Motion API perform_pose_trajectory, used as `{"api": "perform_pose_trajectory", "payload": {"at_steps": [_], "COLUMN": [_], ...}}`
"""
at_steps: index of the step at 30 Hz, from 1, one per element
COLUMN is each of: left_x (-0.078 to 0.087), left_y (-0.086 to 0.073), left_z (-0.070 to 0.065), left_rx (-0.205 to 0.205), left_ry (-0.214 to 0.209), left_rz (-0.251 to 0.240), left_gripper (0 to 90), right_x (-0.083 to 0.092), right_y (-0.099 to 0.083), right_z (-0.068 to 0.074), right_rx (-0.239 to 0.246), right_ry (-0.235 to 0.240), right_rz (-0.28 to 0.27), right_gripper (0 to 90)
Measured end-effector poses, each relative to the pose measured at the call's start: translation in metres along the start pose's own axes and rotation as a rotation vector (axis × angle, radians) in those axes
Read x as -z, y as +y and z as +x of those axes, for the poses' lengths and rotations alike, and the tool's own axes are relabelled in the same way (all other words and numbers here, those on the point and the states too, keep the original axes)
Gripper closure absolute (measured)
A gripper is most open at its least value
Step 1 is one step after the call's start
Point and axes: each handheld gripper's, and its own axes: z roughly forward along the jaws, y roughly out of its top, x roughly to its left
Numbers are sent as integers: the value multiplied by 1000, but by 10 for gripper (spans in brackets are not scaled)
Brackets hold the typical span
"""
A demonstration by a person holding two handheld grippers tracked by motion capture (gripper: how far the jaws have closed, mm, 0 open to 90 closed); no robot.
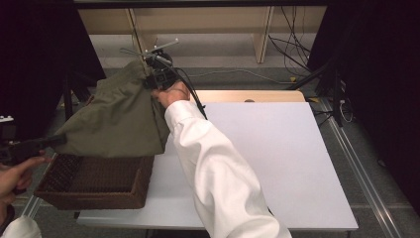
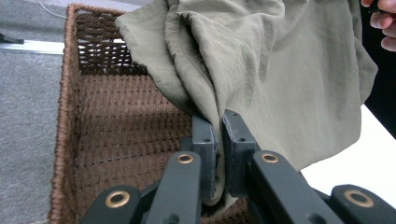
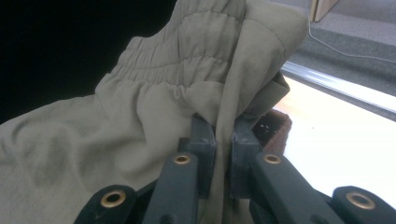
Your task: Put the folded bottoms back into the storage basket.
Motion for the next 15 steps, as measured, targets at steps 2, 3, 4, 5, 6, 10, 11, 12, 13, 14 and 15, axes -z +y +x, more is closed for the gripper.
{"api": "perform_pose_trajectory", "payload": {"at_steps": [2, 3, 4, 5, 6, 10, 11, 12, 13, 14, 15], "left_x": [1, 2, 2, 3, 4, 8, 10, 11, 12, 14, 15], "left_y": [-1, -1, -1, -2, -2, -5, -6, -6, -6, -7, -7], "left_z": [2, 5, 5, 7, 9, 18, 20, 21, 22, 24, 25], "left_rx": [1, 4, 4, 8, 11, 32, 33, 34, 39, 43, 45], "left_ry": [4, 12, 12, 21, 22, 34, 37, 39, 39, 43, 48], "left_rz": [3, 2, 2, 3, 3, -2, -4, -7, -12, -14, -15], "left_gripper": [846, 846, 846, 846, 846, 846, 846, 846, 846, 846, 846], "right_x": [-4, -5, -5, -6, -8, -14, -17, -19, -19, -20, -21], "right_y": [0, 0, 0, 0, 0, 1, 1, 2, 2, 2, 2], "right_z": [3, 4, 4, 5, 7, 14, 16, 19, 19, 21, 22], "right_rx": [2, 2, 2, 5, 6, 9, 13, 18, 18, 18, 16], "right_ry": [1, 1, 1, 1, 4, 13, 16, 20, 20, 22, 25], "right_rz": [3, 6, 6, 8, 9, 13, 13, 14, 14, 13, 13], "right_gripper": [839, 839, 839, 839, 840, 839, 839, 839, 839, 839, 839]}}
